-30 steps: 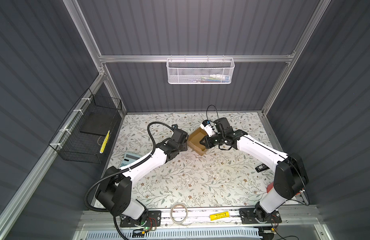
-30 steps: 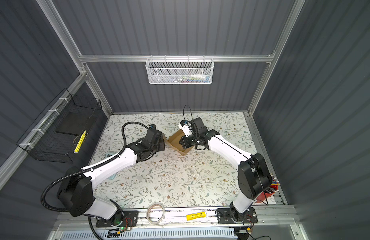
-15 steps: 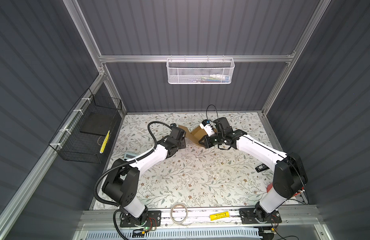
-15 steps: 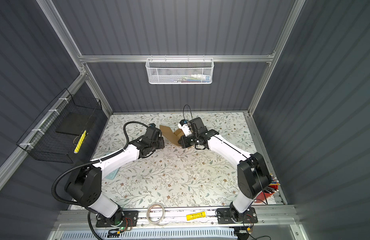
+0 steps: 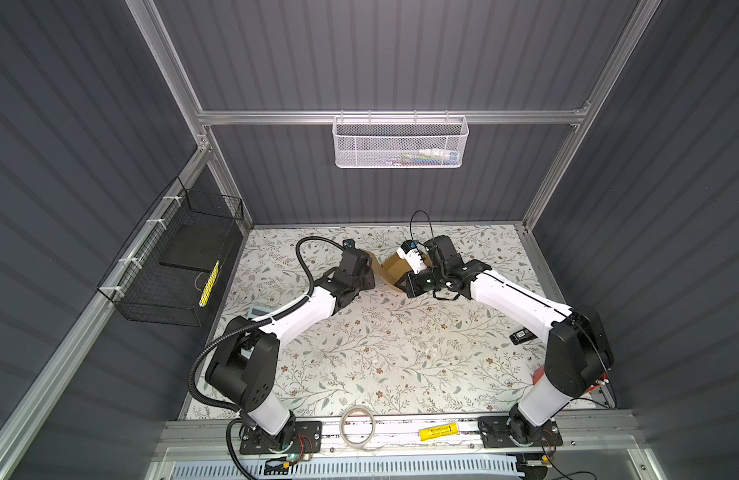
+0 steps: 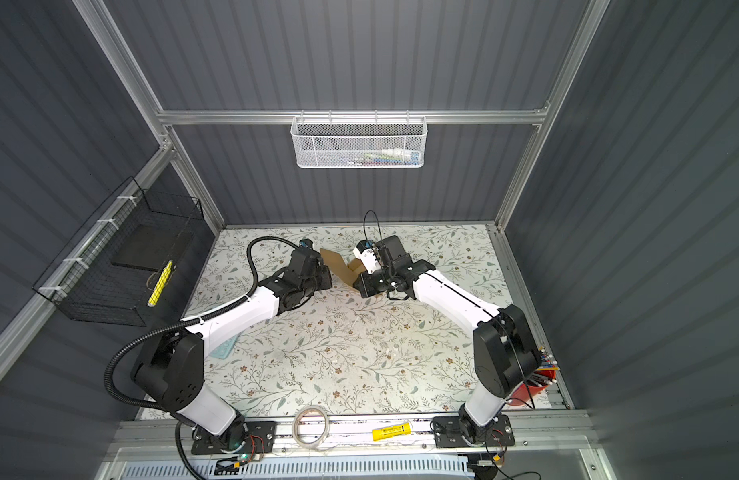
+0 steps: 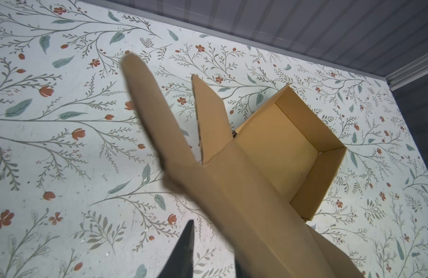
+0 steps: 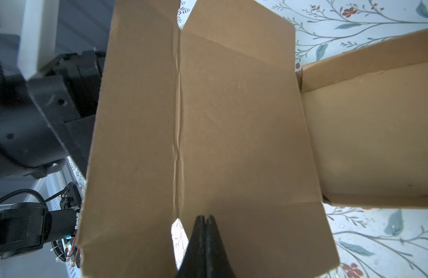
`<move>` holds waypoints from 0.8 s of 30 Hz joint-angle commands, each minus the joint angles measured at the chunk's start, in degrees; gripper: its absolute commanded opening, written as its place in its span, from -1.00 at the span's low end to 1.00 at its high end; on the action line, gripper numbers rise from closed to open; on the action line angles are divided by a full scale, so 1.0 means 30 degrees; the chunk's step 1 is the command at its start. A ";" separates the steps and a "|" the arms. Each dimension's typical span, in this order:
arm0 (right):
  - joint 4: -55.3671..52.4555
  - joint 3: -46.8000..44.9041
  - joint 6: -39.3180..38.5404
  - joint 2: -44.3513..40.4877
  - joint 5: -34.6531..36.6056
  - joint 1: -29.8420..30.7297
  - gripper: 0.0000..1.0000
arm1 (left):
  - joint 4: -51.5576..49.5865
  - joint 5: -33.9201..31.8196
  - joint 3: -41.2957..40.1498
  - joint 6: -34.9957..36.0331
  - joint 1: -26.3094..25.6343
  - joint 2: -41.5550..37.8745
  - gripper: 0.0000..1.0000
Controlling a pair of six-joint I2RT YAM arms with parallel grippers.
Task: Assemble paper box
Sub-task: Rotate the paper box at the top-center of the table.
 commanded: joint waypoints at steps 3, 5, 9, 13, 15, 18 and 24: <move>0.0086 0.0885 0.0243 0.0238 -0.0312 0.0084 -0.93 | 0.1476 0.0149 0.0332 0.0205 0.0165 0.0210 -0.42; 0.0049 0.1028 0.0276 0.0238 -0.0325 0.0157 -0.93 | 0.1728 0.0170 0.0530 0.0262 0.0165 0.0326 -0.42; -0.0071 0.1327 0.0302 0.0288 -0.0314 0.0403 -0.93 | 0.1978 0.0210 0.0880 0.0352 0.0194 0.0544 -0.42; -0.0360 0.1770 0.0302 0.0481 -0.0293 0.0676 -0.93 | 0.2271 0.0333 0.1247 0.0381 0.0194 0.0825 -0.42; -0.0397 0.1957 0.0331 0.0501 -0.0266 0.0797 -0.93 | 0.2460 0.0370 0.1372 0.0381 0.0194 0.0899 -0.42; -0.0424 0.2183 0.0441 0.0545 -0.0209 0.0998 -0.93 | 0.2684 0.0389 0.1544 0.0366 0.0220 0.0987 -0.42; -0.0595 0.2631 0.0536 0.0584 0.0009 0.1414 -0.93 | 0.3003 0.0543 0.1828 0.0344 0.0253 0.1015 -0.41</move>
